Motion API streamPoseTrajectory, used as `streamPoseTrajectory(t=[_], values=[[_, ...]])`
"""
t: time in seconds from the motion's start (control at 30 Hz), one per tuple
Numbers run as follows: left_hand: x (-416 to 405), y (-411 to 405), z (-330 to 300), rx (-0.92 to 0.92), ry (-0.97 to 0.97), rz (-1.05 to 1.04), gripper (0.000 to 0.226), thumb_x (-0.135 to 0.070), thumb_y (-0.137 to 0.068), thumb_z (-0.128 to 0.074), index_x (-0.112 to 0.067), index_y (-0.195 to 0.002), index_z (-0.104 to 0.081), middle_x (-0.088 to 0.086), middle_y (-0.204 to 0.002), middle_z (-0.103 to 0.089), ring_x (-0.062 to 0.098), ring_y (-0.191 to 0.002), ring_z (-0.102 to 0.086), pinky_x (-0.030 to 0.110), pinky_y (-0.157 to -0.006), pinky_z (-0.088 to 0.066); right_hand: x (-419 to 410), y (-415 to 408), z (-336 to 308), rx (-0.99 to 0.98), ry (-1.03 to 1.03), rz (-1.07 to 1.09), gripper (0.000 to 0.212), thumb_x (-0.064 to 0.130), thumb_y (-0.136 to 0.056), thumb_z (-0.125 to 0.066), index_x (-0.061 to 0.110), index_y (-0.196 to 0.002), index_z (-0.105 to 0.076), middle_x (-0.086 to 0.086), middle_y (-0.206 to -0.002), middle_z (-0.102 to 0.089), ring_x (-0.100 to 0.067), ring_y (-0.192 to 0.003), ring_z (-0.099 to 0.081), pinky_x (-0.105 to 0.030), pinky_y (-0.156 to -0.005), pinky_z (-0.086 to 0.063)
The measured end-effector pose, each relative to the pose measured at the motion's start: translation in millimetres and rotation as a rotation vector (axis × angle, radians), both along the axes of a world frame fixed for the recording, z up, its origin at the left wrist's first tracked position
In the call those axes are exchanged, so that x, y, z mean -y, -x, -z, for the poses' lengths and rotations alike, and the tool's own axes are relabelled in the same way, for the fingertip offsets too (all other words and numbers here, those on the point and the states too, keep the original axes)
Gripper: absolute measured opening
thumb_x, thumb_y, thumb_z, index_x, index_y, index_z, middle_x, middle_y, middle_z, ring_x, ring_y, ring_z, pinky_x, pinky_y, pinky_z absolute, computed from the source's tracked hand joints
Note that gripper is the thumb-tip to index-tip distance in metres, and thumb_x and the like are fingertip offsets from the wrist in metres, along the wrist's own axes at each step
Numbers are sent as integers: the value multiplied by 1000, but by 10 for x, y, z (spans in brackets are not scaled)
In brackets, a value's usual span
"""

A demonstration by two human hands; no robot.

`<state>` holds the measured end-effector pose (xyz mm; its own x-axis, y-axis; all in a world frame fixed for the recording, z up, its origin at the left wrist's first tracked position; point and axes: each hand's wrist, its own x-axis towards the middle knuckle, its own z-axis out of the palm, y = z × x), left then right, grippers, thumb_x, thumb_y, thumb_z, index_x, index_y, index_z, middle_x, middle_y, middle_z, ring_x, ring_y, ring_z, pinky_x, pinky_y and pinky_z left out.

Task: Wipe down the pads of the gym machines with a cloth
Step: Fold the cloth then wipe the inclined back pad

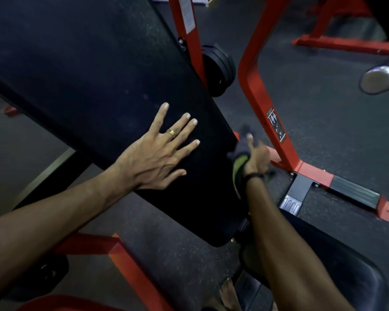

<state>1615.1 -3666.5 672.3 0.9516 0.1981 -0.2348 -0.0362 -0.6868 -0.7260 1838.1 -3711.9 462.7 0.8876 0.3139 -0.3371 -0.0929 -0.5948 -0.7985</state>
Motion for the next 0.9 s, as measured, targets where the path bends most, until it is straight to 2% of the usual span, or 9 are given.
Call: streamPoseTrajectory(t=[0.13,0.23,0.37,0.47,0.53,0.63,0.77,0.83,0.9], values=[[-8,-15,19,11,-4,2,79,-61,-100,-12,-10,-160,-14,29,-164,1,44,-153,0,76,-111,-2,-380,231,-1039,270,-308,-175,43,55,-99,-48,30,-130,-63,-10,-117,-60,-29,-119,-52,-42,-96,-40],[-19,-9,48,42,-3,16,80,-60,-100,-15,-7,-159,-13,29,-164,2,41,-154,-3,76,-111,-3,-233,425,-923,410,-508,-193,48,55,-96,-52,24,-131,-64,-7,-110,-58,-23,-112,-50,-35,-93,-38],[-25,-4,62,42,23,11,79,-61,-100,-16,-11,-160,-5,27,-165,3,38,-154,-5,75,-112,-2,321,230,219,168,-288,-42,82,83,-82,-37,15,-116,-66,-9,-113,-59,-26,-108,-56,-38,-93,-48],[-30,-7,47,51,47,27,77,-59,-100,-18,-12,-160,-10,26,-165,-1,37,-154,-9,76,-112,-3,749,339,949,-66,-126,108,81,94,-76,-37,26,-112,-62,-8,-100,-60,-31,-95,-61,-49,-85,-56],[-24,-10,30,67,67,41,76,-58,-100,-21,-12,-160,-14,26,-165,-4,37,-154,-12,76,-112,-4,844,512,946,-105,-101,226,77,91,-78,-35,33,-120,-62,-9,-101,-57,-33,-97,-60,-50,-85,-55],[-20,-11,26,54,73,45,76,-57,-100,-22,-12,-160,-12,26,-165,-3,37,-154,-11,76,-111,-4,690,941,312,32,-173,184,93,80,-82,-25,12,-135,-61,-22,-109,-56,-38,-98,-60,-47,-79,-52],[-19,-15,50,66,59,45,79,-58,-100,-21,-11,-161,-3,25,-165,5,36,-155,-6,77,-111,-3,245,1091,-564,354,-393,74,63,60,-96,-41,11,-129,-64,-12,-106,-59,-30,-95,-60,-40,-77,-51],[-12,-15,57,65,52,41,79,-59,-100,-19,-10,-161,-1,25,-165,6,36,-155,-4,76,-111,-3,24,835,-602,472,-435,9,58,57,-98,-45,12,-127,-65,-11,-103,-59,-29,-92,-60,-39,-74,-50],[-13,-16,55,65,56,37,79,-59,-100,-20,-11,-161,-3,24,-166,4,35,-155,-5,76,-111,-3,7,468,-373,454,-376,43,73,71,-94,-36,12,-126,-66,-14,-101,-59,-33,-93,-60,-43,-74,-51]])
